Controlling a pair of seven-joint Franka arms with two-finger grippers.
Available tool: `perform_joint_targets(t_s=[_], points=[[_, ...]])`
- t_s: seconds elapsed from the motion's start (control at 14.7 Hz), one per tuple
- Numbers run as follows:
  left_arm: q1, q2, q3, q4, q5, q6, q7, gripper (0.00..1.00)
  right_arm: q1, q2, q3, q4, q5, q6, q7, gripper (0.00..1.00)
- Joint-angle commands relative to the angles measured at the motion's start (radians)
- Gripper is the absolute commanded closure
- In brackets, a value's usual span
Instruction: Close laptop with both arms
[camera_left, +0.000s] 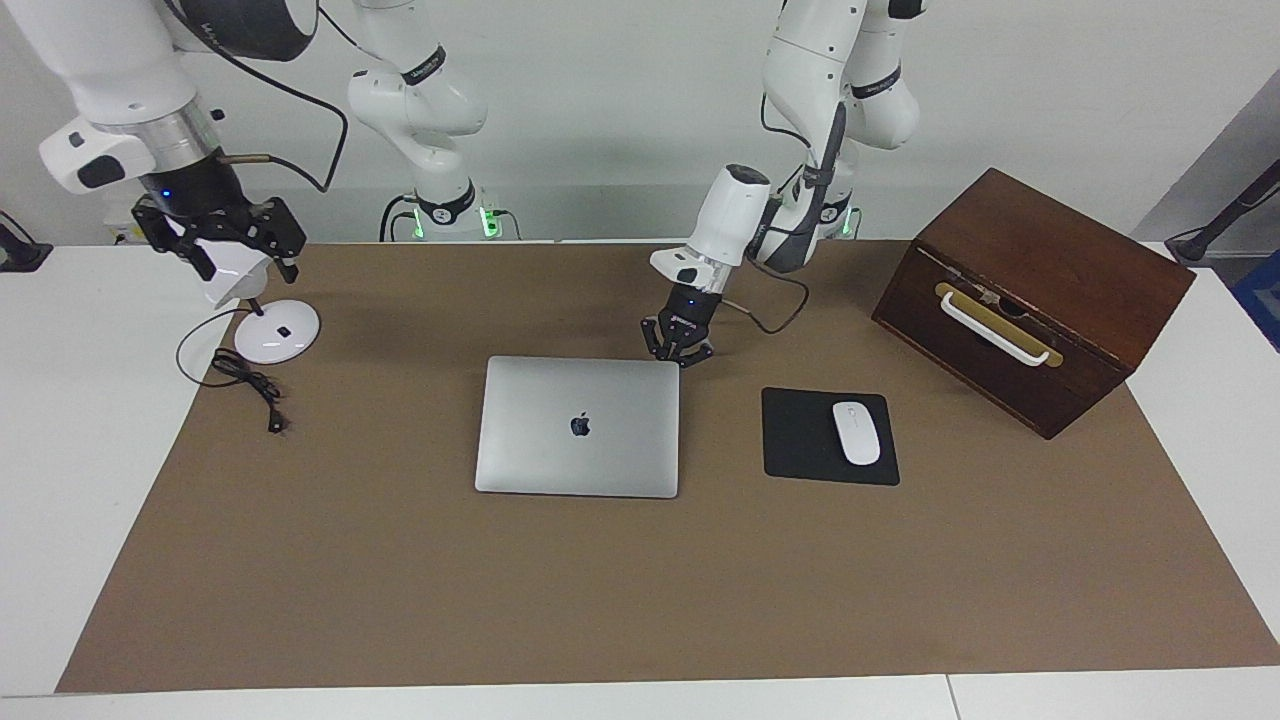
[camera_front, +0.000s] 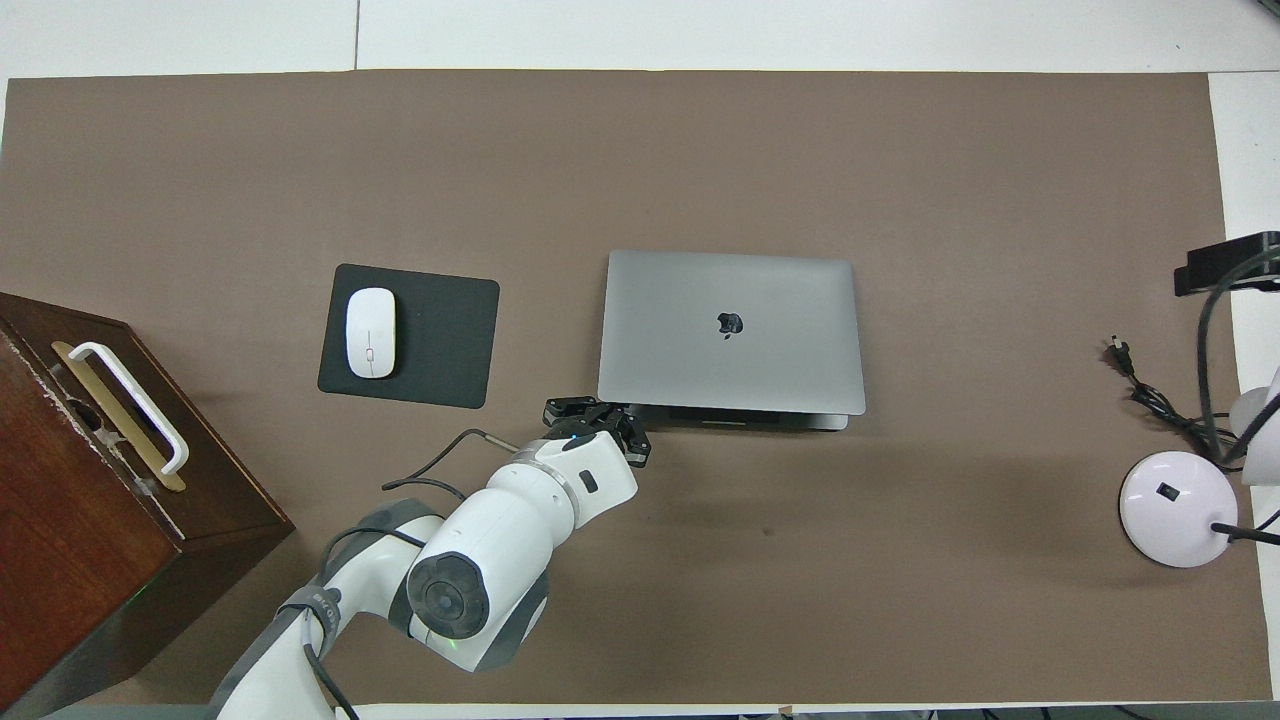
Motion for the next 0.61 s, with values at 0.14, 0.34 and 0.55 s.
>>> perform_joint_targets(t_s=[0.14,0.34,0.55], points=[[0.006,-0.141,0.005,-0.024,0.006,-0.227,0.000,1.00,0.041,-0.043,0.004,-0.078,0.005,0.071,0.008,0.00],[0.012,-0.224,0.008,-0.022,0.006,-0.396,0.015,1.00,0.041,-0.054,0.004,-0.097,0.005,0.078,0.008,0.00],[0.040,-0.278,0.010,-0.020,0.006,-0.522,0.023,1.00,0.050,-0.072,0.004,-0.163,0.005,0.147,0.004,0.00]])
